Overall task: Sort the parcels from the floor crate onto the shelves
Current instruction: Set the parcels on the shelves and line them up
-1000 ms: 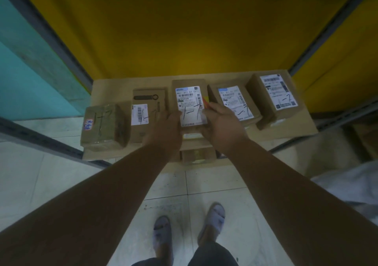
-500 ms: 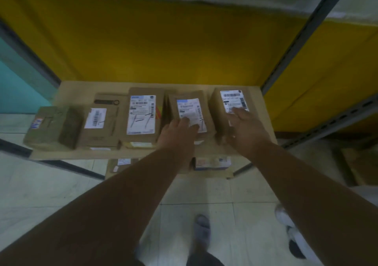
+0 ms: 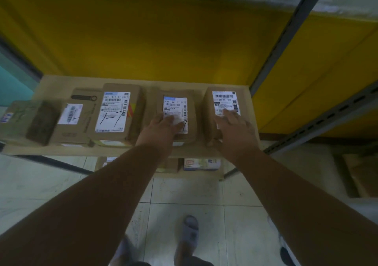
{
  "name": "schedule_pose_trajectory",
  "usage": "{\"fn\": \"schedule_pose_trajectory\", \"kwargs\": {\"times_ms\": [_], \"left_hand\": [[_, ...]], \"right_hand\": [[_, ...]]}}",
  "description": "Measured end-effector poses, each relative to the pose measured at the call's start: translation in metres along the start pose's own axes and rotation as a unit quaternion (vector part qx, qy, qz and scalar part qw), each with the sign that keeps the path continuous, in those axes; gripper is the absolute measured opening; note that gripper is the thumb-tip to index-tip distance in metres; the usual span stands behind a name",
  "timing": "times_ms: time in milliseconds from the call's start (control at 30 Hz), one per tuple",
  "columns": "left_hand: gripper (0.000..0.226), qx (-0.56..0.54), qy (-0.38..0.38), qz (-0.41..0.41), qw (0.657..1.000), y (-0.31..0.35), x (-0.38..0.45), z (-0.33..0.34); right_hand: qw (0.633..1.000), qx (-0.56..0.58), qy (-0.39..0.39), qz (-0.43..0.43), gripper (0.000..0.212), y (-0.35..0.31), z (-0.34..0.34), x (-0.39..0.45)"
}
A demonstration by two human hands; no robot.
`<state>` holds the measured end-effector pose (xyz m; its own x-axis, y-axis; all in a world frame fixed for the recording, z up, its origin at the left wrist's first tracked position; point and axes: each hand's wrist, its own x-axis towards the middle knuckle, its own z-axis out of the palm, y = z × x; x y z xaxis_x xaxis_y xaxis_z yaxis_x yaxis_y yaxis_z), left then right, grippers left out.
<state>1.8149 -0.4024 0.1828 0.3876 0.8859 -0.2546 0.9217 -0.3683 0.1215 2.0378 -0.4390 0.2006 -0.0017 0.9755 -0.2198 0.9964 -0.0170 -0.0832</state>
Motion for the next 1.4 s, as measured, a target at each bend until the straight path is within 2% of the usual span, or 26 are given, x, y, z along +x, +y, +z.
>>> {"fn": "schedule_pose_trajectory", "kwargs": {"times_ms": [267, 367, 500, 667, 833, 933, 1100, 1300, 1400], "left_hand": [[0.073, 0.024, -0.008, -0.002, 1.000, 0.003, -0.011, -0.006], [0.076, 0.018, 0.031, -0.003, 0.999, 0.008, -0.031, -0.012], [0.063, -0.020, 0.084, -0.019, 0.996, 0.001, -0.079, -0.018], [0.057, -0.053, 0.086, -0.027, 0.995, -0.055, -0.150, -0.017], [0.054, -0.039, 0.072, -0.033, 0.996, -0.162, -0.211, -0.011], [0.054, -0.035, 0.057, -0.053, 0.996, -0.221, -0.242, 0.002], [0.054, -0.078, 0.023, -0.087, 0.993, -0.278, -0.254, 0.052], [0.057, -0.082, -0.040, -0.110, 0.990, -0.308, -0.214, 0.165], [0.058, -0.082, -0.071, -0.123, 0.986, -0.326, -0.179, 0.238]], "right_hand": [[0.999, 0.026, 0.019, -0.002, 0.073, -0.007, -0.004, -0.005], [0.998, 0.053, 0.041, -0.023, 0.073, -0.024, -0.018, -0.021], [0.990, 0.099, 0.082, -0.054, 0.069, -0.067, -0.046, -0.055], [0.985, 0.111, 0.107, -0.080, 0.067, -0.148, -0.064, -0.094], [0.977, 0.121, 0.151, -0.089, 0.066, -0.258, -0.054, -0.116], [0.968, 0.162, 0.166, -0.091, 0.059, -0.320, -0.033, -0.122], [0.975, 0.155, 0.115, -0.110, 0.054, -0.382, 0.018, -0.111], [0.982, 0.148, -0.004, -0.118, 0.060, -0.396, 0.151, -0.064], [0.985, 0.132, -0.032, -0.110, 0.058, -0.388, 0.223, -0.026]]}}
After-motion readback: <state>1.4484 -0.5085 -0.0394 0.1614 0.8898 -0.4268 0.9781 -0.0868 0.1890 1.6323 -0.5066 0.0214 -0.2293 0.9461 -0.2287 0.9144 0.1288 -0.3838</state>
